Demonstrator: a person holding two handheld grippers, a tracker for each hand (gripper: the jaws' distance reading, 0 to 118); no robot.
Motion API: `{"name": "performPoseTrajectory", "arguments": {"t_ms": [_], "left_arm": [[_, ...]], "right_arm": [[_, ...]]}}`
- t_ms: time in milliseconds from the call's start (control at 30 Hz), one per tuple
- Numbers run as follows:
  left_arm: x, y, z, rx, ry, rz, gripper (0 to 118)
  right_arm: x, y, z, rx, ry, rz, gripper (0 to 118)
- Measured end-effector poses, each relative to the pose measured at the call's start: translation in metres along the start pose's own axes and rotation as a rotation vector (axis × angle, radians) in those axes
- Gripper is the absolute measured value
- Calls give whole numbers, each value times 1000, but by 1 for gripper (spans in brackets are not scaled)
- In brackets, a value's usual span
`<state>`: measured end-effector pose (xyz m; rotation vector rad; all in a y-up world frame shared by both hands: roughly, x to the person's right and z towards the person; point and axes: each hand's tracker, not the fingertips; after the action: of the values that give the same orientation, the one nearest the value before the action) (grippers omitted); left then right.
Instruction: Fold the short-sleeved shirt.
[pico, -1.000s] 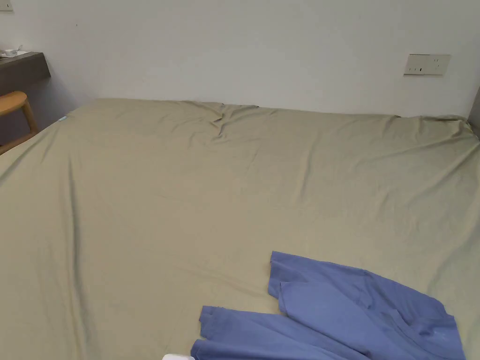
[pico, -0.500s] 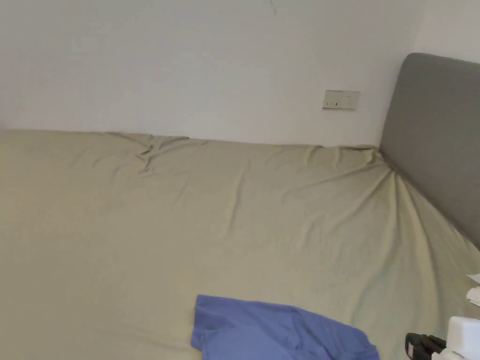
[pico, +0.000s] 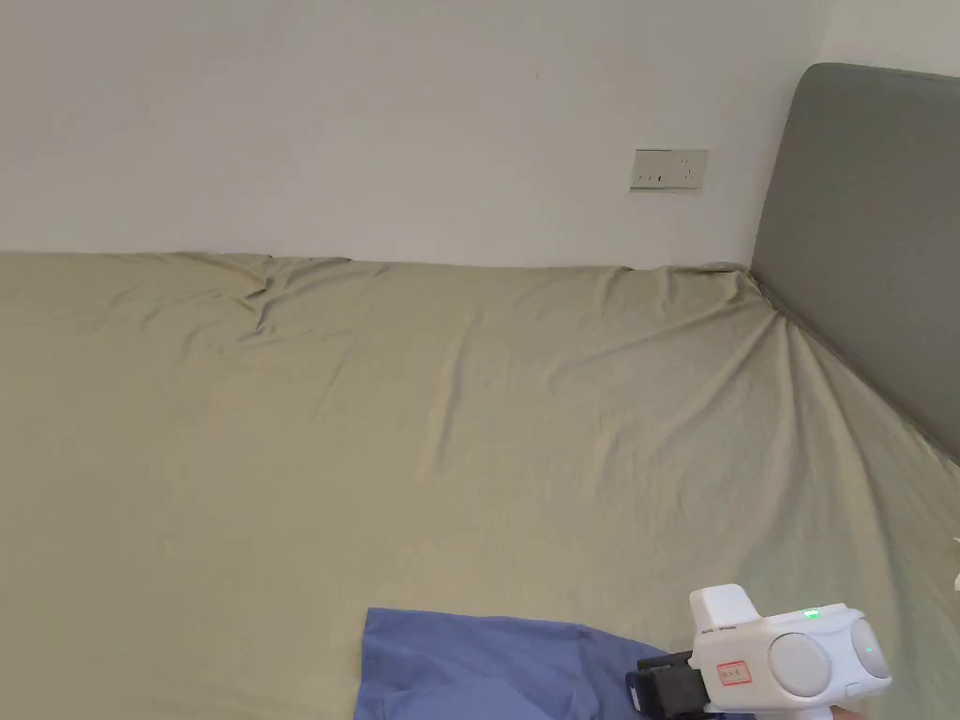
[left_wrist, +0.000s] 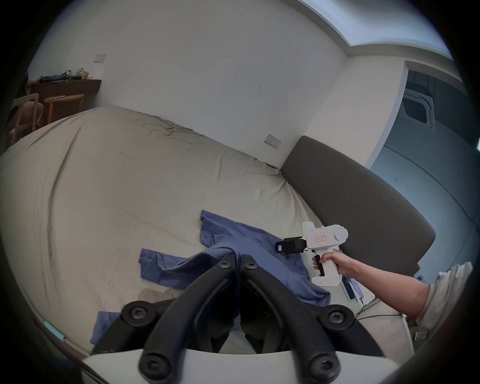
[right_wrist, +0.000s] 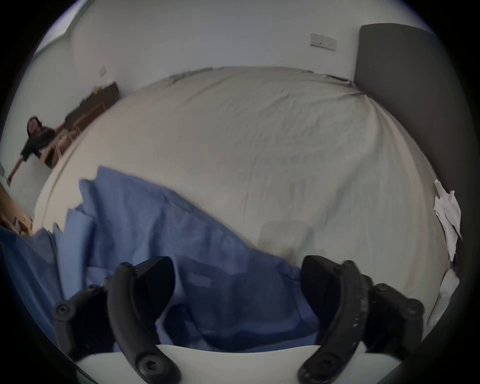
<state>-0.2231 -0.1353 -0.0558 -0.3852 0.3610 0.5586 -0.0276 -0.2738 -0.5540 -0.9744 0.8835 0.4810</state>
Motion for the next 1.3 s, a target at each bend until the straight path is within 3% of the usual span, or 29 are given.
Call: {"name": "performPoseTrajectory", "arguments": {"t_ms": [67,100,133,167,267,333,433,567,700,800,900,967,1033,1100,1267,1300], "left_arm": [[-7,-2,-1,-3,12,10,1],[-10,-3,0,-1,24,17,1],[-12,-3,1,1,35,21,1],[-14,-3,2,3,38,30,1],[-20,0,7,23,74,54,1],[-22,4,15,43,80,65,1],[-24,16,27,88,145,30,1],[-37,37,55,219,210,116,1],[-47,49,86,314,303,134,1],[-51,60,105,384,304,172,1],[-58,73,116,450,271,228,1],[-61,83,112,459,261,247,1],[-58,98,97,460,298,172,1],[-55,116,71,444,319,135,1],[-75,161,-2,429,297,138,1],[-78,170,-18,431,298,105,1]], "right_arm": [[-11,-4,2,-23,-120,28,79],[-13,-5,12,35,-95,11,70],[-17,-8,22,42,-21,-28,40],[-22,-9,33,77,-107,-22,3],[-9,-21,46,118,22,-73,2],[-9,-36,75,240,-44,-61,2],[-24,-61,139,406,-68,-232,2],[-47,-97,236,638,-165,-271,2],[-51,-124,303,764,-231,-414,2],[-32,-127,331,796,-236,-466,2],[-27,-126,350,819,-128,-567,2],[-33,-116,352,833,-126,-528,2],[-44,-95,345,860,-164,-397,2],[-37,-68,328,852,-122,-428,2],[-16,3,274,857,-148,-449,2],[-13,17,265,849,-148,-495,2]]}}
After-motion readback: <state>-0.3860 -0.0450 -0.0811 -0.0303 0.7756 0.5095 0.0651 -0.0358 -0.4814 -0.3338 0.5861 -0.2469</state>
